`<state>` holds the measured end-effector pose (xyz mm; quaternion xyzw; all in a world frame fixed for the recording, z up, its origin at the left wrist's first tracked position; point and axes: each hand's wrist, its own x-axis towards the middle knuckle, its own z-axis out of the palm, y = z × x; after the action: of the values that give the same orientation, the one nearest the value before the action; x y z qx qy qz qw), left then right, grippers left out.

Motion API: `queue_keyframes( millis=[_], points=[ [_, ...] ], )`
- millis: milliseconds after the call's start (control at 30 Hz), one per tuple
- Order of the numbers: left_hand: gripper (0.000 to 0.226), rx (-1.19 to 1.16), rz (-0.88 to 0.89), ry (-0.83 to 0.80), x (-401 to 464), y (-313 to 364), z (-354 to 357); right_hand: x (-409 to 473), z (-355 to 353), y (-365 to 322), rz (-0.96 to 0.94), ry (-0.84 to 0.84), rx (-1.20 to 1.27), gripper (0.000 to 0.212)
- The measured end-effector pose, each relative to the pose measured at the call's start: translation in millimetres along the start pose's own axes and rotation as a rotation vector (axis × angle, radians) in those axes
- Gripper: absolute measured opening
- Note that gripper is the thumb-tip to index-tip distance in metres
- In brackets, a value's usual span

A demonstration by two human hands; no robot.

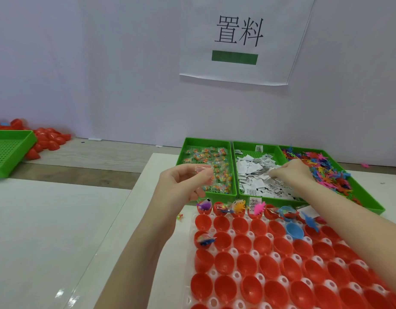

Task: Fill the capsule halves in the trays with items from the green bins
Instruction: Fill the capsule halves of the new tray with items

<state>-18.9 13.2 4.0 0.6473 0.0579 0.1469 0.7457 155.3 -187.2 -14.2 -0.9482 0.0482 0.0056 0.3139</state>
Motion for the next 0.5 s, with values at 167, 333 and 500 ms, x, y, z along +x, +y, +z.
queue_keyframes(
  millis=[167, 333, 500],
  points=[
    [0.01, 0.026, 0.002, 0.002, 0, -1, -3, -5, -18, 1, -0.069, 0.0, -0.069, 0.041],
    [0.012, 0.04, -0.003, 0.03, -1, 1, -3, -14, -37, 3, -0.249, 0.217, -0.373, 0.029],
    [0.011, 0.069, -0.03, 0.057, 1, -1, 0, -27, -53, -8, -0.395, 0.116, -0.13, 0.024]
  ],
)
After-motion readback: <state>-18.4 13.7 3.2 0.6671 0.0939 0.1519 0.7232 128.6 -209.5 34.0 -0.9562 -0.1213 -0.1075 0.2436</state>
